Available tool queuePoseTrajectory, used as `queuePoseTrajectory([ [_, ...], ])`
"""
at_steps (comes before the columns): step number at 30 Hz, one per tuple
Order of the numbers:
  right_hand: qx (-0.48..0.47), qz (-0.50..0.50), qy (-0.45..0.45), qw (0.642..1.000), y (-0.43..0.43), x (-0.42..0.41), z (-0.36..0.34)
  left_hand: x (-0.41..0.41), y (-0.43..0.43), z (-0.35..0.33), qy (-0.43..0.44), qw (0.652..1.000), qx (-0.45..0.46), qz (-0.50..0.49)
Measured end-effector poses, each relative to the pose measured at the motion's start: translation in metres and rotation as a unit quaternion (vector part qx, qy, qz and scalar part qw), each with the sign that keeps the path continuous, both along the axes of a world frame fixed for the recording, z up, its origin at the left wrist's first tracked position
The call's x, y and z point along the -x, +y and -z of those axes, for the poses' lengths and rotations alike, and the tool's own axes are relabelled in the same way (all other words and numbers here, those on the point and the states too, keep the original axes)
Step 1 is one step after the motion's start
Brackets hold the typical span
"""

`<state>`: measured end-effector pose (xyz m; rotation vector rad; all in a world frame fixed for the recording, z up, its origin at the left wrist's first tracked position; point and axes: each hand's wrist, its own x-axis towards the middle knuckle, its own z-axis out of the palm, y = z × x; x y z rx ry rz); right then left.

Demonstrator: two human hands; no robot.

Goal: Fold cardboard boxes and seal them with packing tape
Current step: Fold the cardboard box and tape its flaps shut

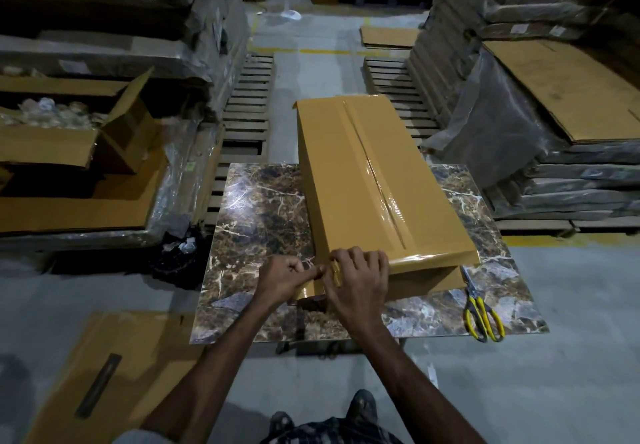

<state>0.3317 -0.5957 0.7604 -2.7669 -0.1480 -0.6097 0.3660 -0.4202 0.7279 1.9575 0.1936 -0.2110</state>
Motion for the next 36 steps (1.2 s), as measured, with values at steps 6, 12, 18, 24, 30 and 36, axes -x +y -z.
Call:
queuePoseTrajectory([
  [6,-0.021,0.005,-0.017,1.0,0.005,-0.001,0.008,0.006,0.009,0.002,-0.077,0.991,-0.101,0.036],
  [12,-0.006,0.029,-0.012,0.999,0.011,-0.001,0.01,0.008,-0.006,-0.02,-0.07,0.927,-0.369,0.012],
  [18,0.015,0.039,0.008,0.999,0.015,0.003,0.007,0.016,-0.003,-0.024,-0.012,0.898,-0.439,0.02],
  [24,-0.149,0.041,-0.063,0.986,-0.013,0.018,-0.005,0.01,0.011,0.004,-0.027,0.98,-0.199,0.014],
  [30,-0.296,0.311,-0.042,0.902,-0.154,0.035,0.034,0.014,0.024,0.007,0.002,0.994,0.066,0.09],
  [36,-0.157,0.351,0.288,0.877,-0.276,0.021,0.134,0.002,0.028,0.015,0.063,0.983,0.122,0.126],
])
